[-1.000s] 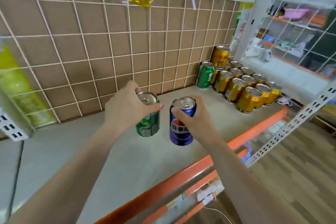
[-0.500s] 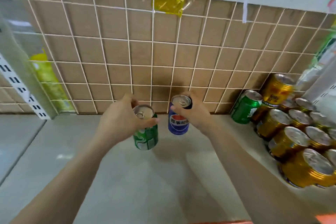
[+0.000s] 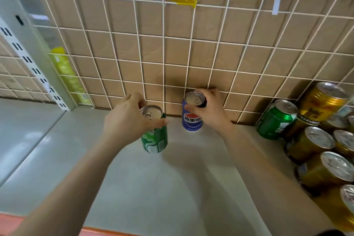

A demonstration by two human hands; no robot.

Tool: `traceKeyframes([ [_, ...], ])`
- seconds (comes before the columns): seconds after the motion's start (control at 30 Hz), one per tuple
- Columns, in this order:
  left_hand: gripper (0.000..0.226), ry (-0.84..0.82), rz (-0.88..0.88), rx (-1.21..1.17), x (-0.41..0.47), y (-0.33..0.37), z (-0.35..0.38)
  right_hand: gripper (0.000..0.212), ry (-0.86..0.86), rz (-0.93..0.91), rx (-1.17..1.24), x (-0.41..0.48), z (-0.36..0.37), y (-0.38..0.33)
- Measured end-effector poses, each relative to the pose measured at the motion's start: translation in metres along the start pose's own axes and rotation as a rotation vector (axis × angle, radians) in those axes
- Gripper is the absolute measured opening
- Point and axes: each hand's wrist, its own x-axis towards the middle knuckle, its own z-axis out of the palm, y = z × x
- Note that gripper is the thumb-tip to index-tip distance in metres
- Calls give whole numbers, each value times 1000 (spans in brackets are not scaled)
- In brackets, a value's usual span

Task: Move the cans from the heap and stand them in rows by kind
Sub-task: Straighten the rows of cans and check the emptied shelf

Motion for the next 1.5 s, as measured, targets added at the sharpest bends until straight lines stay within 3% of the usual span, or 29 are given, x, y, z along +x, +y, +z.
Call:
traceKeyframes([
  [0.2, 67, -25, -5, 20, 0, 16, 3, 69, 25, -36, -81, -5, -1, 0],
  [0.33, 64, -78, 20, -115, -7, 30, 7, 70, 46, -33, -81, -12, -5, -4],
  [0.53, 56, -243, 221, -117, -15, 54, 11, 61, 39, 46, -94, -39, -33, 12],
  [0.9, 54, -499, 813, 229, 7, 151, 38, 52, 156, 102, -184, -100, -115, 35],
  [1.3, 63, -502, 1111, 436, 63, 217, 103, 48, 220, 70, -275, -128, -157, 62],
  [1.5, 56, -525, 1112, 472, 74, 232, 113, 48, 224, 80, -317, -127, -164, 69],
])
